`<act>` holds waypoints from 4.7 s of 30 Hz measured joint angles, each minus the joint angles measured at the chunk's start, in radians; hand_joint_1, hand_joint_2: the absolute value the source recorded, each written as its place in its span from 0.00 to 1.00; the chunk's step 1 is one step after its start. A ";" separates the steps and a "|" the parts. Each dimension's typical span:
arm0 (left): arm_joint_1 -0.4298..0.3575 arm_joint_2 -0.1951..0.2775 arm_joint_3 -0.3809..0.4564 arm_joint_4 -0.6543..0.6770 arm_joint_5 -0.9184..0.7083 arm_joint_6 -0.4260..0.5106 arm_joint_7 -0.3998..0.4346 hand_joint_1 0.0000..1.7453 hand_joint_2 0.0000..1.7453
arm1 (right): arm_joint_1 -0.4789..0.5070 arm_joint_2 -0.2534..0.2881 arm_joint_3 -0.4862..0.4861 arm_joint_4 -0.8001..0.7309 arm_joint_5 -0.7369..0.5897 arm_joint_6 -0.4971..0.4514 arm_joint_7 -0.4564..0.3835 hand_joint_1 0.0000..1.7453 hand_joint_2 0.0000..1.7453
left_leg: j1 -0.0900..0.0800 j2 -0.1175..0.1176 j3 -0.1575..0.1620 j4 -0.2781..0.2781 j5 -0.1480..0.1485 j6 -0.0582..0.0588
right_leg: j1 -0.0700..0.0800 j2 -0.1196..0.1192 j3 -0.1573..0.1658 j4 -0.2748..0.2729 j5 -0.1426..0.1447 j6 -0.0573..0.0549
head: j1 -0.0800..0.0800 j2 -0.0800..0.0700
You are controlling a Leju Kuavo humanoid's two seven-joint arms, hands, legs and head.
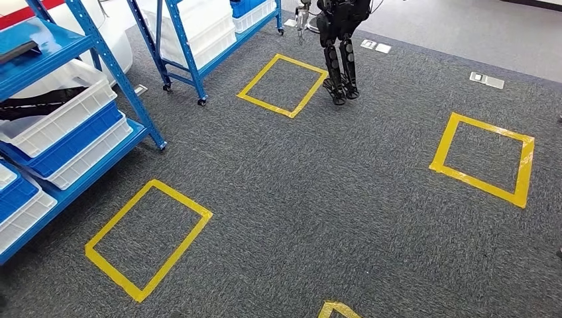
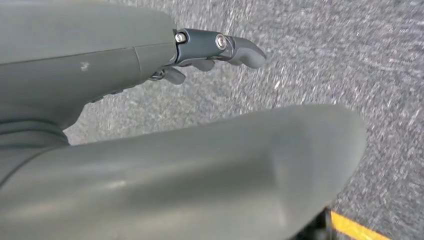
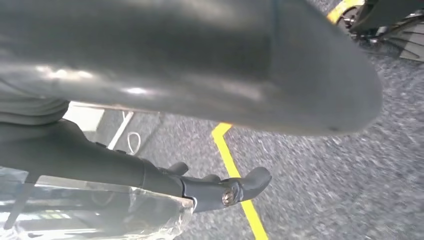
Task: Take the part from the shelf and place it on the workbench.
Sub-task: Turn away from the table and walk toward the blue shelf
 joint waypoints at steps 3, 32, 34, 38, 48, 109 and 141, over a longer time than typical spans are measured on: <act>-0.005 -0.005 -0.001 0.000 -0.001 -0.002 0.000 0.00 0.00 | 0.002 -0.001 0.000 0.000 0.000 0.000 0.000 0.00 0.00 | 0.000 0.051 -0.093 0.194 -0.089 -0.004 | 0.013 -0.037 0.000 0.000 -0.005 -0.017 | -0.002 0.000; -0.019 -0.011 -0.008 -0.002 -0.021 -0.024 0.045 0.00 0.00 | 0.002 -0.004 -0.001 -0.001 -0.009 0.031 -0.021 0.00 0.00 | -0.004 0.038 -0.032 0.084 -0.050 -0.001 | 0.005 -0.024 -0.007 0.000 0.005 -0.015 | -0.004 0.000; -0.018 -0.012 -0.008 -0.002 -0.022 -0.024 0.048 0.00 0.00 | 0.004 -0.004 -0.002 -0.001 -0.009 0.033 -0.020 0.00 0.00 | -0.003 0.053 -0.092 0.203 -0.096 -0.004 | 0.012 -0.048 -0.007 0.000 0.002 -0.021 | -0.006 0.000; -0.013 -0.012 -0.012 -0.002 -0.022 -0.026 0.049 0.00 0.00 | 0.001 -0.004 -0.002 -0.001 -0.007 0.034 -0.020 0.00 0.00 | -0.010 0.086 -0.032 0.086 -0.012 0.016 | 0.020 -0.090 0.001 0.000 -0.004 -0.028 | -0.006 0.000; -0.019 -0.014 -0.022 -0.002 -0.021 -0.031 0.047 0.00 0.00 | 0.000 -0.002 -0.003 -0.002 -0.004 0.035 -0.019 0.00 0.00 | -0.019 0.059 0.051 -0.083 0.040 0.062 | 0.026 -0.035 -0.076 0.188 -0.105 -0.017 | 0.003 0.000; -0.026 -0.014 -0.032 -0.007 -0.009 -0.037 -0.003 0.00 0.00 | -0.005 0.005 -0.027 -0.004 0.033 0.037 -0.020 0.00 0.00 | -0.016 0.060 0.091 -0.119 0.034 0.070 | 0.026 -0.030 -0.087 0.169 -0.065 -0.021 | 0.001 0.000; -0.023 -0.015 -0.032 -0.007 -0.006 -0.041 0.000 0.00 0.00 | -0.001 0.005 -0.027 -0.001 0.039 0.049 -0.022 0.00 0.00 | -0.030 0.048 0.090 -0.111 0.039 0.094 | 0.022 -0.019 -0.100 0.244 -0.109 -0.003 | 0.004 0.000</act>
